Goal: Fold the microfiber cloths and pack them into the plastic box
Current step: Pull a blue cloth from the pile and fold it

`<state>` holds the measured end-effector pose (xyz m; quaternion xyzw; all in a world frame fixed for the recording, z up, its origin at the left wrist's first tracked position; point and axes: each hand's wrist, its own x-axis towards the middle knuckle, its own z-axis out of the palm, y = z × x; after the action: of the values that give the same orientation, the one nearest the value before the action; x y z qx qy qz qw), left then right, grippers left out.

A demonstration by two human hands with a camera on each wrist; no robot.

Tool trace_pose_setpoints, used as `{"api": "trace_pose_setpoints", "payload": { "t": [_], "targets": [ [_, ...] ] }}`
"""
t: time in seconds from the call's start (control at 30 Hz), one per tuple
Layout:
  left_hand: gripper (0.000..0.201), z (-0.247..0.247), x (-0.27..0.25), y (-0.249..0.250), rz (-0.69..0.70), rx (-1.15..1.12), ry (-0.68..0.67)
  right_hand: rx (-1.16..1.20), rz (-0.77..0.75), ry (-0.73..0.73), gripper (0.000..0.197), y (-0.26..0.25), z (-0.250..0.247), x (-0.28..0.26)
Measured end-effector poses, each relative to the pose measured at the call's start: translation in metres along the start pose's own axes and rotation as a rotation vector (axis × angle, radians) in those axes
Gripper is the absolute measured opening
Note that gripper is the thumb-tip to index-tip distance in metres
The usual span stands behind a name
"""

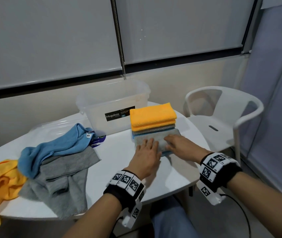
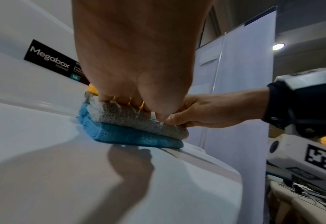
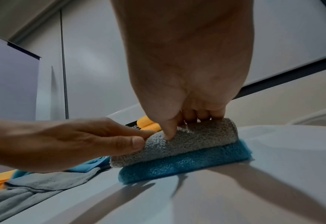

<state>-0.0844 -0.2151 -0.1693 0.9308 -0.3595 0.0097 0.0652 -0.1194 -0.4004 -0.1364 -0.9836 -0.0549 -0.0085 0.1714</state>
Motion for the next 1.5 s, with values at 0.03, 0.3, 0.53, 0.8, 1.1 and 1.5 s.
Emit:
{"api": "trace_pose_setpoints", "payload": {
  "t": [0.03, 0.3, 0.53, 0.8, 1.1, 1.5],
  "targets": [
    [0.053, 0.003, 0.003, -0.002, -0.004, 0.001, -0.032, -0.004, 0.017, -0.021, 0.033, 0.002, 0.002, 0.002],
    [0.05, 0.005, 0.016, -0.015, 0.042, -0.022, -0.172, -0.102, 0.077, -0.169, 0.041, 0.003, 0.012, 0.009],
    [0.051, -0.055, -0.009, -0.027, 0.023, -0.268, -0.219, -0.112, 0.091, -0.21, 0.018, -0.019, -0.02, 0.029],
    [0.021, -0.117, -0.11, -0.136, -0.373, -0.358, 0.18, 0.118, -0.26, -0.251, 0.024, -0.162, -0.007, 0.053],
    [0.038, -0.117, -0.154, -0.253, -0.71, -0.154, 0.303, 0.243, -0.28, -0.294, 0.022, -0.253, 0.06, 0.115],
    [0.017, -0.115, -0.163, -0.301, -0.717, -0.217, 0.469, 0.162, -0.248, -0.418, 0.032, -0.273, 0.09, 0.146]
  ]
}}
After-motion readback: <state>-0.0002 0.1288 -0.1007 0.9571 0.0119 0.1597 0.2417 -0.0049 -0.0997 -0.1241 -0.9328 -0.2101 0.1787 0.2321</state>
